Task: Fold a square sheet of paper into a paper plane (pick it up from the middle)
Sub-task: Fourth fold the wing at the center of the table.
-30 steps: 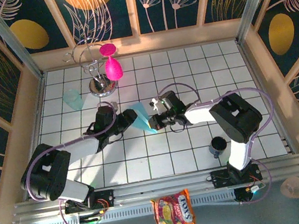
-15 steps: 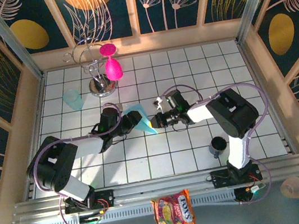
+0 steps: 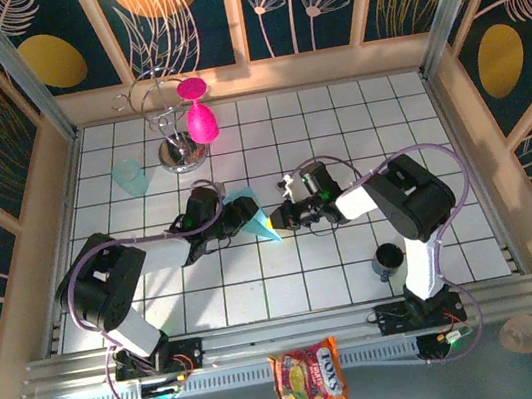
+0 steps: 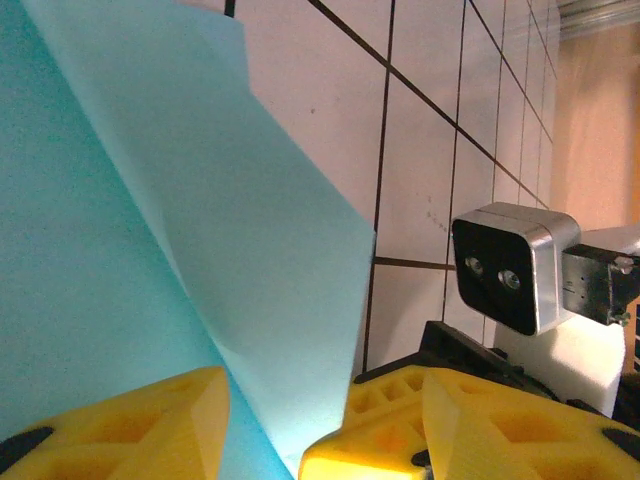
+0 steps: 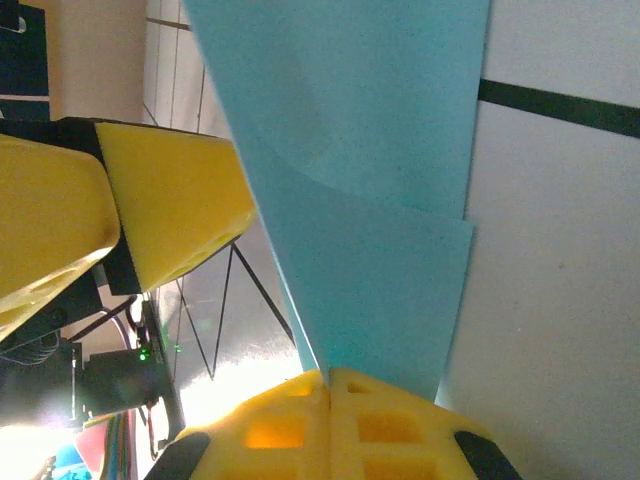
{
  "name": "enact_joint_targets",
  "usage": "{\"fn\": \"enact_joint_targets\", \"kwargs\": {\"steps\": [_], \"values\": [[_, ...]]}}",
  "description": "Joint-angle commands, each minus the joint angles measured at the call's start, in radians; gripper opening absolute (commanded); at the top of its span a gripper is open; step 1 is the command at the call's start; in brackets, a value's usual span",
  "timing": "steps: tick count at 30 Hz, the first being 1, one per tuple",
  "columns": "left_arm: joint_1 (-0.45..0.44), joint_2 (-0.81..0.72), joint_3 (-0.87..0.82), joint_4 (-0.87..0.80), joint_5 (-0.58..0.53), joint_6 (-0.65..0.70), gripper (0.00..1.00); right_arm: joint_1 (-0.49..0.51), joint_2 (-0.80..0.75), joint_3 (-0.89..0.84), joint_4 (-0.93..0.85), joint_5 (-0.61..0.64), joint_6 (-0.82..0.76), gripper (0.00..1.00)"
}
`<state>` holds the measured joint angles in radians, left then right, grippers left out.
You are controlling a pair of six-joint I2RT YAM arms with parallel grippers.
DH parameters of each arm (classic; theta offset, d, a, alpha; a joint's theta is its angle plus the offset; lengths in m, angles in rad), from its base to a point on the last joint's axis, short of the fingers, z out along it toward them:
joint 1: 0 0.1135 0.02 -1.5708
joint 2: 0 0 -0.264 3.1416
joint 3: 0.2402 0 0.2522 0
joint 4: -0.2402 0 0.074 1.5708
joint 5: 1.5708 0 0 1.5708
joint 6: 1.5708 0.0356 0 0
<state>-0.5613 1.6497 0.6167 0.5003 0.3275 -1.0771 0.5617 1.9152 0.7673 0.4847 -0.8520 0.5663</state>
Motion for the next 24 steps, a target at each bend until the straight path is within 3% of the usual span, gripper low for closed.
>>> {"fn": "enact_joint_targets", "kwargs": {"steps": [1,9,24], "values": [[-0.004,0.015,0.025,-0.038,-0.021,0.015,0.52,-0.009,0.022,-0.017,0.053,-0.038,0.039,0.00],[-0.005,0.030,0.033,-0.049,-0.014,0.011,0.43,-0.009,0.045,-0.023,0.066,-0.039,0.061,0.00],[-0.006,0.037,0.071,-0.182,-0.070,0.040,0.47,-0.009,0.051,-0.036,0.078,-0.033,0.080,0.00]]}}
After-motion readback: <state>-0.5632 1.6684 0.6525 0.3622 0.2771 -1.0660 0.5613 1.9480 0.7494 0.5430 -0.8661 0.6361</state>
